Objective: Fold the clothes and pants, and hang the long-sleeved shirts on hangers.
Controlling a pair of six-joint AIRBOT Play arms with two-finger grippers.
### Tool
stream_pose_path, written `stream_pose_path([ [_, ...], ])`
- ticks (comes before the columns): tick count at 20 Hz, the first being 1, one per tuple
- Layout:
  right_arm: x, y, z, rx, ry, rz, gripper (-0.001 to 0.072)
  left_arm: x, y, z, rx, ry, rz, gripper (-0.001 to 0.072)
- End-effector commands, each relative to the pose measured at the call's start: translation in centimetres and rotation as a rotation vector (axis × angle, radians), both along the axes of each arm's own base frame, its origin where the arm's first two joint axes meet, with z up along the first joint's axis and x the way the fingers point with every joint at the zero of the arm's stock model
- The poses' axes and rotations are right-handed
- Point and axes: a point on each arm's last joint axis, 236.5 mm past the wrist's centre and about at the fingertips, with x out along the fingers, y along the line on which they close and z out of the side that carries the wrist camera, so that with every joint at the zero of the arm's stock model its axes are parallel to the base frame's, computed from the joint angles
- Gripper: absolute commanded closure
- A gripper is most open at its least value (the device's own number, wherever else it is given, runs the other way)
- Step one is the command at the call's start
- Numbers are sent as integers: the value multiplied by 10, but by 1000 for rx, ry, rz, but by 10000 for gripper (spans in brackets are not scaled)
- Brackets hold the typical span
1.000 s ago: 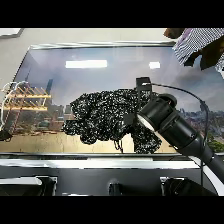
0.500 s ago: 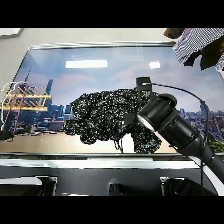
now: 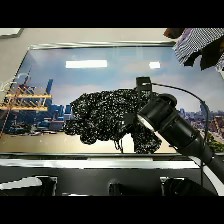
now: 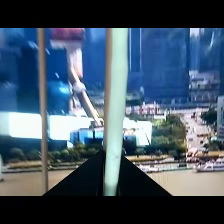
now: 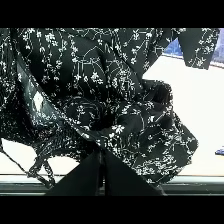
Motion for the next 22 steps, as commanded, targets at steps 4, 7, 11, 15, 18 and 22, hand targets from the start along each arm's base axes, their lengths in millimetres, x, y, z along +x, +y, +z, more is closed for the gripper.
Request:
stream_pose_path([
  [4,1,0,0,-3,-5,0,679,47,2,108,119,-346,95,679],
  [7,5,-3,2,-13,-24,-1,679,59,-23,144,111,-440,72,679],
  [11,10,1,-4,-19,-22,4,679,49,-141,120,28,-328,-307,682],
  [15,10,2,-11,-32,-5,0,679,8,-253,89,-86,-246,-535,680],
  [18,8,-1,-12,-40,2,-11,680,-36,-325,73,-178,-165,-722,680],
  [22,4,-20,-11,-118,18,-40,680,-83,-389,65,-232,-111,-929,680],
])
